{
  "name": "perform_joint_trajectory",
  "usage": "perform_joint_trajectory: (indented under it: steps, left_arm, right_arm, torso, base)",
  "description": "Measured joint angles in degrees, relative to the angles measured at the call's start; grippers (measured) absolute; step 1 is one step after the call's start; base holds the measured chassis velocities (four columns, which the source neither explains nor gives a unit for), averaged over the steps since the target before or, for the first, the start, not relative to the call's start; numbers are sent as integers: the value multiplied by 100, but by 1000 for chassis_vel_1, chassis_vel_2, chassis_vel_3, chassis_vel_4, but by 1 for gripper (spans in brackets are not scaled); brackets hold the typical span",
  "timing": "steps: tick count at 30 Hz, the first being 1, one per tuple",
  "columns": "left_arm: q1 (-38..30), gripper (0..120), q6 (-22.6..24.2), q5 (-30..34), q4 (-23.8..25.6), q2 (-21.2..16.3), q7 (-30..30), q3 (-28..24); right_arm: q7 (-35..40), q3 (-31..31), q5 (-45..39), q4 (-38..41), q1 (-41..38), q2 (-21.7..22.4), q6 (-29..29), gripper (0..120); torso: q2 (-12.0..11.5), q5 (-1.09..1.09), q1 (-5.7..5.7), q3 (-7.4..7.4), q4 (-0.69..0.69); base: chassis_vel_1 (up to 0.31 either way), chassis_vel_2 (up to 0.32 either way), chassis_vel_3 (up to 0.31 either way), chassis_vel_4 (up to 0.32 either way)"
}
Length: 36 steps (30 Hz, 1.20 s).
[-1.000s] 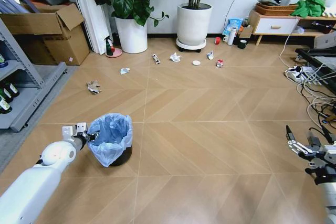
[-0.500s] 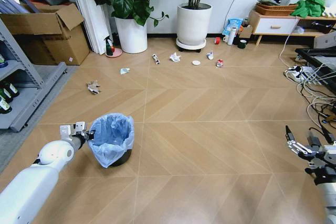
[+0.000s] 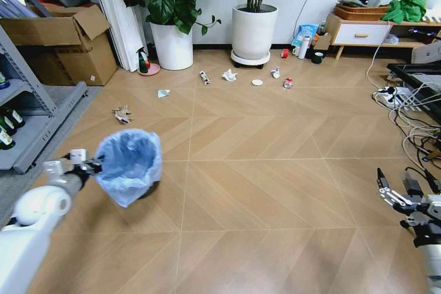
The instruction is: Pick up the trash bin and place the garbage on the floor into it.
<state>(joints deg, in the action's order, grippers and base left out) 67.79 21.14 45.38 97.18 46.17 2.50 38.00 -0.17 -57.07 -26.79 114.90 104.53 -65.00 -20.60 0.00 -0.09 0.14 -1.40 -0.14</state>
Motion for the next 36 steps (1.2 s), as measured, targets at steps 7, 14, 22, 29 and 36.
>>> perform_joint_trajectory:
  steps: [7, 14, 22, 29, 36]
  left_arm:
    - [416, 0, -180, -84, 491, 36, 1, 422]
    - [443, 0, -187, -85, 557, 43, 27, 411]
    - [376, 0, -178, -78, 542, 47, 45, 325]
    - [371, 0, -168, -70, 544, 47, 55, 290]
    - [333, 0, -153, -56, 519, 32, 69, 262]
  right_arm:
    - [-182, 106, -42, -82, -48, -15, -20, 100]
    - [-252, 125, -43, -169, -75, -42, -55, 100]
    - [-283, 39, -61, -176, -51, 6, -103, 100]
    - [-291, 35, -61, -176, -67, 18, -114, 100]
    - [-310, 56, -58, -213, -104, 24, -131, 100]
  torso:
    - [0, -2, 0, 0, -1]
    - [0, -2, -1, 0, -2]
    - [0, -2, 0, -1, -1]
    - [0, -2, 0, -1, -1]
    - [0, -2, 0, -1, 0]
  base:
    - [0, 0, 0, 0]
    - [-13, 9, 19, -14]
    - [-134, 129, 137, -135]
    - [-224, 229, 227, -220]
    - [-276, 283, 289, -293]
